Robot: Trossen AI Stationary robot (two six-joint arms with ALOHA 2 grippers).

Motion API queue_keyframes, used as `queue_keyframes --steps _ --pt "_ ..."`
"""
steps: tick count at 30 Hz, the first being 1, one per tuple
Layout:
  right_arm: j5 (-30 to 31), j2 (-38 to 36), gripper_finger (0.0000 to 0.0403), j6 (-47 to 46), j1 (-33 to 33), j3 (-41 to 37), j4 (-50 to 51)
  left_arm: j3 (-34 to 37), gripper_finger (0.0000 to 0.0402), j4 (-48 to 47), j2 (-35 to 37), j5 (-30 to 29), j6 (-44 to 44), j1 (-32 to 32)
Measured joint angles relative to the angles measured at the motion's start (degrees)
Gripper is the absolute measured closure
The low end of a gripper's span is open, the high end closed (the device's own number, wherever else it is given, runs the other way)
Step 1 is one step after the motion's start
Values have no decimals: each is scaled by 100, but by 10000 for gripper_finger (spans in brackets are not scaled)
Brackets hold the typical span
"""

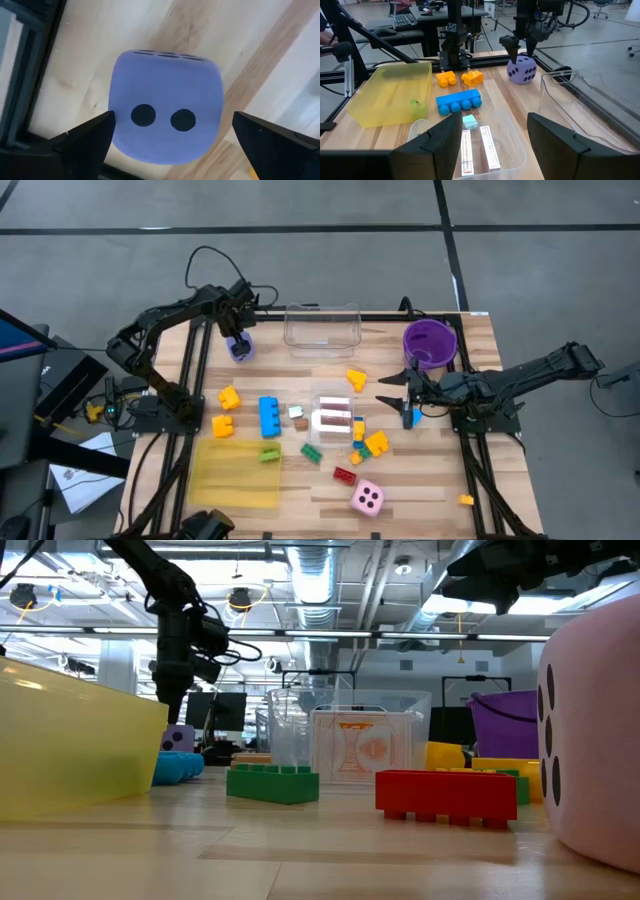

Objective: Pick & Place Toys
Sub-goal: Put the violet die into the top transparent bin

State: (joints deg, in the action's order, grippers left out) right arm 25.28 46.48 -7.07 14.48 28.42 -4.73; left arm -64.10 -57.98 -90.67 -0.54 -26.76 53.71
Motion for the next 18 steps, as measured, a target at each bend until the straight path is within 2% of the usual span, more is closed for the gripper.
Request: queue_keyframes --steps 5,11,18 --pt "0 0 186 0 0 0 0 0 2 -3 0 103 -129 -4" --pt "-5 0 186 0 0 0 0 40 2 157 0 -213 -533 -7" --pt "-149 0 186 0 0 0 28 716 2 475 -2 -300 -1072 -37"
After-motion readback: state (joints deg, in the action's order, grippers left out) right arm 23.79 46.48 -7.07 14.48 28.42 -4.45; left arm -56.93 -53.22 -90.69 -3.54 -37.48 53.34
